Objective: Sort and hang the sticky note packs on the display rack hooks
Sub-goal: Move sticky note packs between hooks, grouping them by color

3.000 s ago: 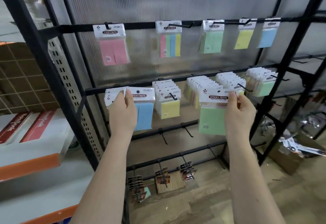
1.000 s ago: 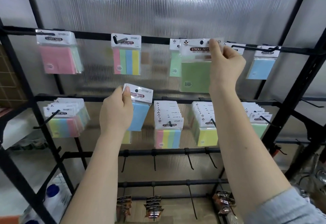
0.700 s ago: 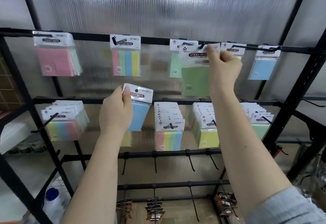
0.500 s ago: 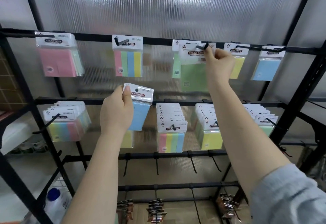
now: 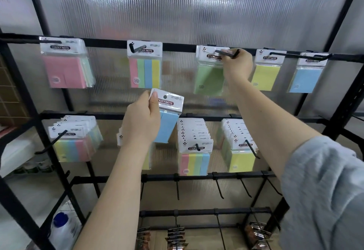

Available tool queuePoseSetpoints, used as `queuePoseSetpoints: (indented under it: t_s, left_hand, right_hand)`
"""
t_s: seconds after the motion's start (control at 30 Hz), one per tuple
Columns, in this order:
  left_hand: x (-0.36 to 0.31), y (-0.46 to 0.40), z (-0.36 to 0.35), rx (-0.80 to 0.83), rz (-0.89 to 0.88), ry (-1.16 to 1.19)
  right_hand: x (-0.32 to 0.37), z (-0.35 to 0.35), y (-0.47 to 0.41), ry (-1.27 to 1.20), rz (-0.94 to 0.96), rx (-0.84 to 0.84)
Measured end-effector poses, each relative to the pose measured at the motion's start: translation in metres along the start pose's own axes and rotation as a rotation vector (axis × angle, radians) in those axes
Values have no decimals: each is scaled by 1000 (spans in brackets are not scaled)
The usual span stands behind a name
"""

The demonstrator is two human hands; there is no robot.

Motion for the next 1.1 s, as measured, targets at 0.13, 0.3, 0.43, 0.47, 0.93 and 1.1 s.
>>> queuePoseSetpoints:
  t_s: [0.13,0.3,0.43,0.47,0.93,1.1]
  left_hand:
    - [-3,-5,-3,-9,-23,22]
    - [-5,-10,-9,-22,-20,37]
    - [-12,-7,-17,-3,-46,94]
    - [-15,-6,-20,-5,-48,110]
    - [-92,38,-99,-34,-16,132]
    - [-147,63,-140,-75,-3,139]
  right_hand:
    - [-1,-7,-7,-14,-28,25]
    - [-5,-6,-12,-48,-30,3]
    - [-16,13,-9,-3,6,-49]
    - [-21,19,-7,13,14,-52]
    - [-108,139,3,73,62,19]
    - [-144,193,-11,200,47,163]
Point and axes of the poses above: each hand's wrist, its own y-axis away from the middle knuckle, its own z-axis out of the back of the hand, x = y × z, the point moved 8 cm from there along -y, towards the middle knuckle, and after that the axes turned 5 degrees about x, right-handed, at the moved point
